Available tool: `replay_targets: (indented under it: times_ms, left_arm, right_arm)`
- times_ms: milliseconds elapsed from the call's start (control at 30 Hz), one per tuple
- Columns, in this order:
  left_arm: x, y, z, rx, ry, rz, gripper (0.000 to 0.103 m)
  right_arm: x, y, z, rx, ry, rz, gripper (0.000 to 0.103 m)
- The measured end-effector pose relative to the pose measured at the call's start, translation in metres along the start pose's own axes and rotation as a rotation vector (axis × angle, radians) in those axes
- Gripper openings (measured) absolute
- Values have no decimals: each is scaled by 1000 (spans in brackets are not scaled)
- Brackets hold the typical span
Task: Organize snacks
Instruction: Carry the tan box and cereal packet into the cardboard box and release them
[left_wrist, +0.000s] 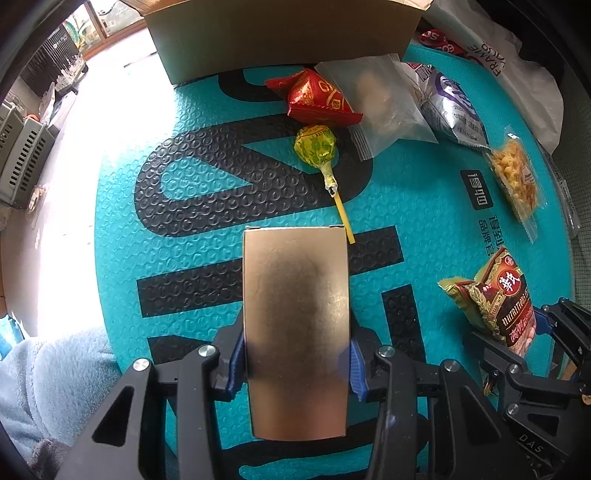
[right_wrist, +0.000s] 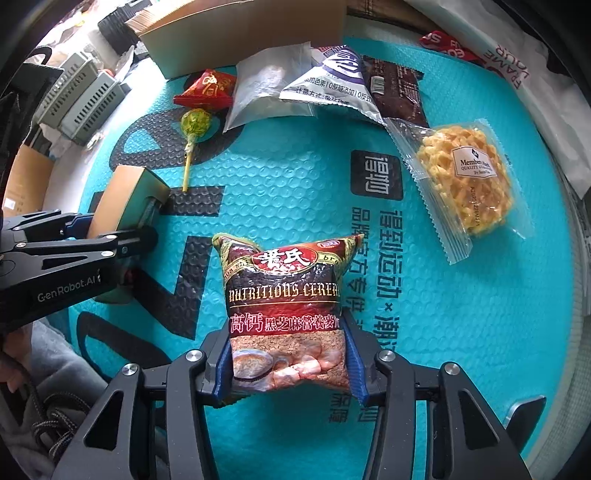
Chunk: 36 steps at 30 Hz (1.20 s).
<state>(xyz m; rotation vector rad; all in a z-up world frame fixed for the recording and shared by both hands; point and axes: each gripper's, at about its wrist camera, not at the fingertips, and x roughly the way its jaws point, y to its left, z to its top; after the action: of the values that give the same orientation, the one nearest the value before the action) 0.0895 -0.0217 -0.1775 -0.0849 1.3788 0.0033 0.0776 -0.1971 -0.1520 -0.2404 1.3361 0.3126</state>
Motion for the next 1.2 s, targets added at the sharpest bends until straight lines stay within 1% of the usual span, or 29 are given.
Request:
replay_targets:
  times_ms: [33,100,233,467,633,700,767,933,1067,1133,1200]
  left_arm:
    - [-5,6,0,2,7,-7,43]
    - [-11,4,0,14,-6,-11,43]
    - [-25,-3,-1,38,-29,-12,43]
    - [-57,-3,-9,55,-54,-32,43]
    - [-72,1,-13,42,-68,-51,43]
    - [-77,5,-13,33,-68,-69,43]
    - [-87,12,-12,10,-78,-102,43]
    - [-116,11,-2,5,-142,-111,43]
    - [-143,14,9,2,-196,-120,43]
    - [-155,15,18,0,-226,-128,43]
    - [-165,14,27,4,-263,-119,43]
  right_arm:
    - [-2,0,-1,9,-2,11,48]
    - [-10,-8,-9,22,-5,22,47]
    - [-16,-10,-13,36,-7,51,47]
    - [-31,-5,-19,21,-13,76,47]
    - [-41,2,-13,6,-31,95,47]
    - [-46,6,-8,-3,-44,103,47]
    - [-52,11,-3,-8,-54,119,47]
    - [-76,16,6,-25,-104,148,47]
    - [-97,20,19,-25,-155,189,47]
    - [-109,22,28,-42,-190,188,47]
    - [-119,25,37,-57,-221,185,47]
